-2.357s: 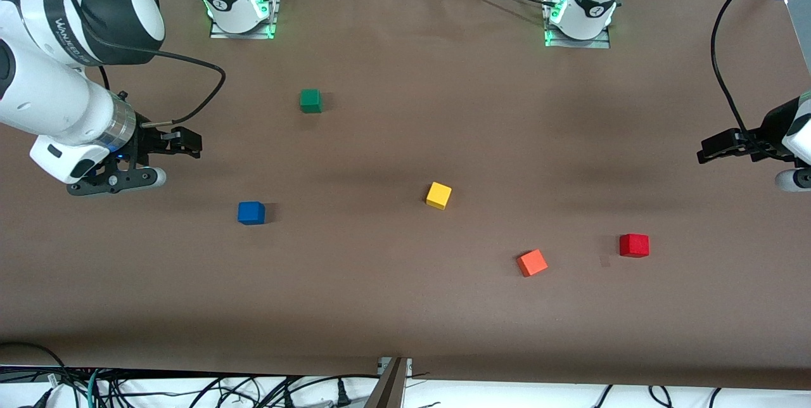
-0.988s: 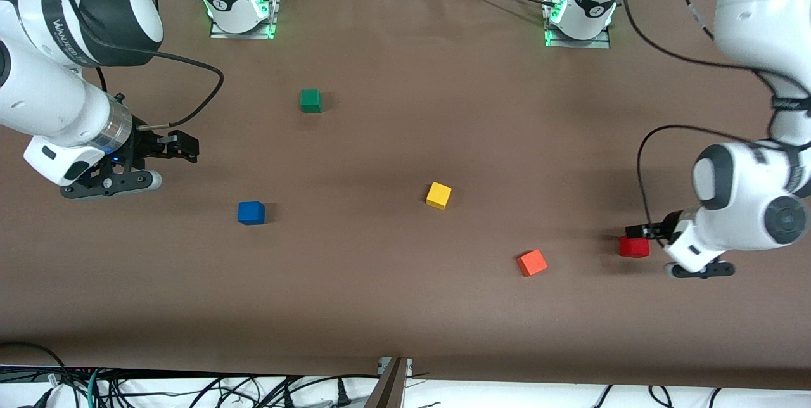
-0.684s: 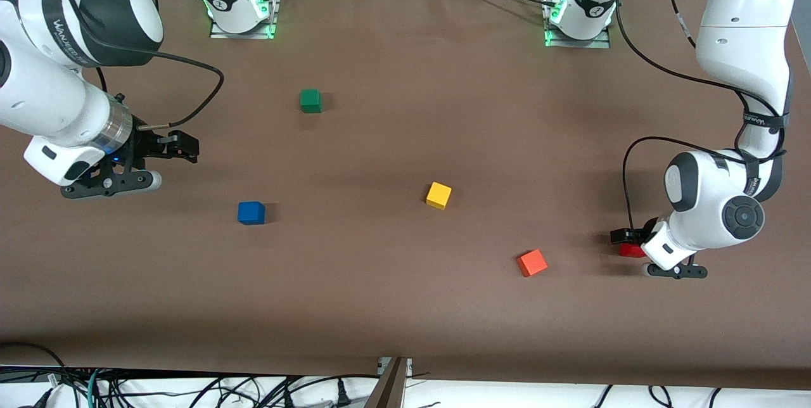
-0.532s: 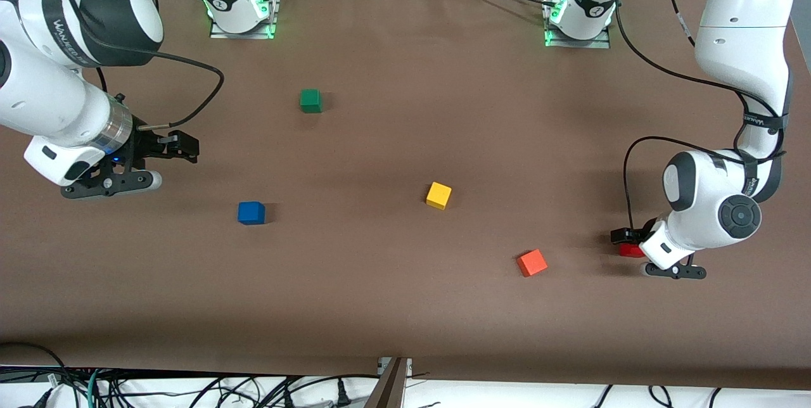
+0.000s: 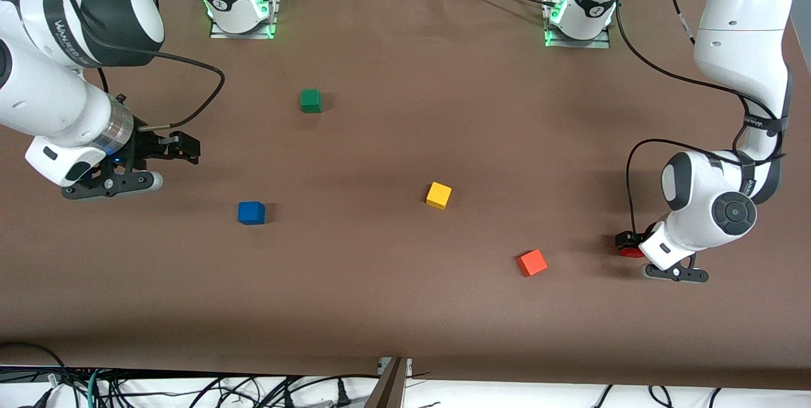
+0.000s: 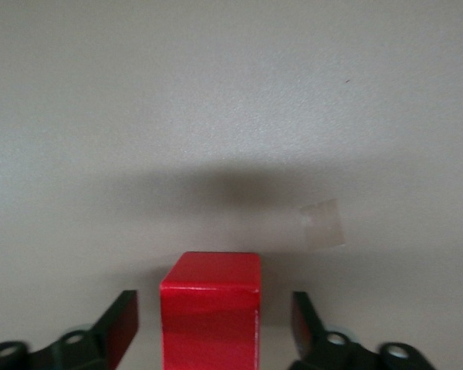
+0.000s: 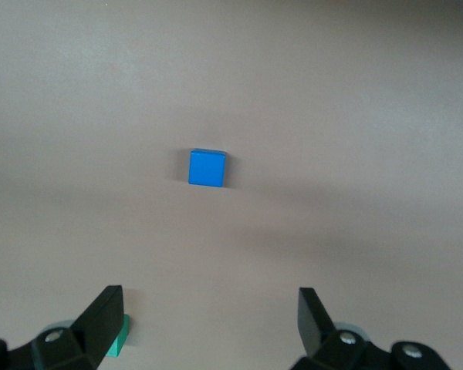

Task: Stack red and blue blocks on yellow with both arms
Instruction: 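Carry the red cube with the left gripper over the yellow cube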

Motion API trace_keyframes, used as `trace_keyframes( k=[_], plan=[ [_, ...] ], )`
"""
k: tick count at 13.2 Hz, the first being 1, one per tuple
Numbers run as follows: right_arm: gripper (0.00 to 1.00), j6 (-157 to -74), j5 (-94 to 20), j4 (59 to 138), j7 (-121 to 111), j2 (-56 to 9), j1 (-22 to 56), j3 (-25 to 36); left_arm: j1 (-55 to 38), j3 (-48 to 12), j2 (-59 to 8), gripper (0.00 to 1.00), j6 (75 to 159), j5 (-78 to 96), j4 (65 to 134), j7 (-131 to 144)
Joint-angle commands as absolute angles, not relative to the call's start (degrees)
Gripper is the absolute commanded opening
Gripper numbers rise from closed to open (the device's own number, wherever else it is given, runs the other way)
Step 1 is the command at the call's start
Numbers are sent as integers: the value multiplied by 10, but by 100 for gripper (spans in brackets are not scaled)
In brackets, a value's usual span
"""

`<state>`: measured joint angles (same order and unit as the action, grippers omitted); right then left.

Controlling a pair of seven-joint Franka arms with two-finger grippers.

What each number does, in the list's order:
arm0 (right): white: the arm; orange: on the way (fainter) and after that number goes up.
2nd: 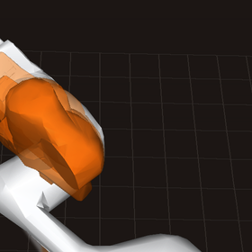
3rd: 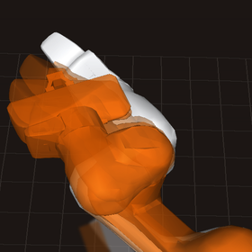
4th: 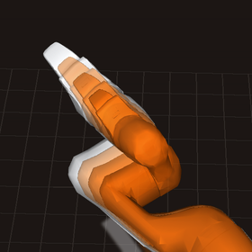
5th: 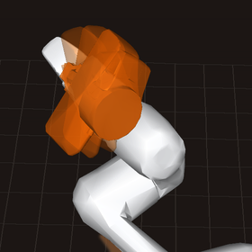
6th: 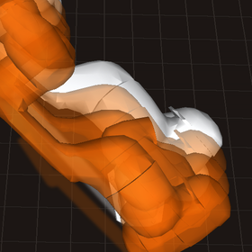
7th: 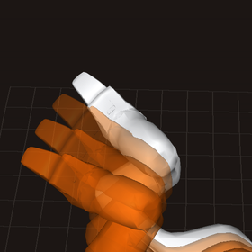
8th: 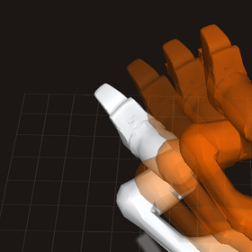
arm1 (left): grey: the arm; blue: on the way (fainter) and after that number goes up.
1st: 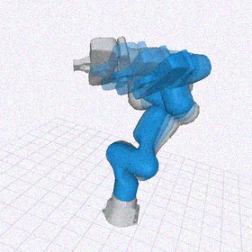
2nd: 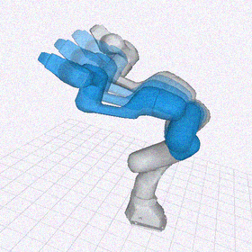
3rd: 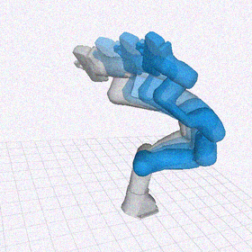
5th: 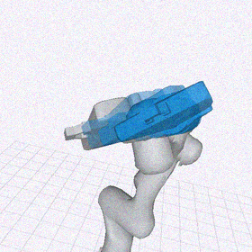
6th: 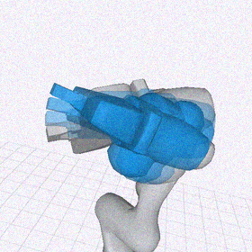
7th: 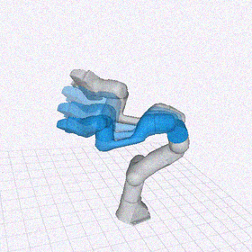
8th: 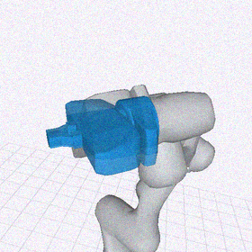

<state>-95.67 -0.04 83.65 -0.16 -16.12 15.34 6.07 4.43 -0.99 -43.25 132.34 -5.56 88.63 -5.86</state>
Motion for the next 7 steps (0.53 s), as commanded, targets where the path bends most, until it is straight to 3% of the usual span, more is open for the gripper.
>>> trace_keyframes(
  k=[1,2,7],
  plan=[
    [100,-962,-10,838,4,-160,150,59,50,-11,-429,8,1333,-57,896,-76],
    [100,-962,-9,838,4,-160,150,59,55,-11,-429,0,1333,-55,896,-75],
    [100,-959,-9,838,4,-160,150,59,17,-50,-391,0,1267,21,858,-7]
  ],
)
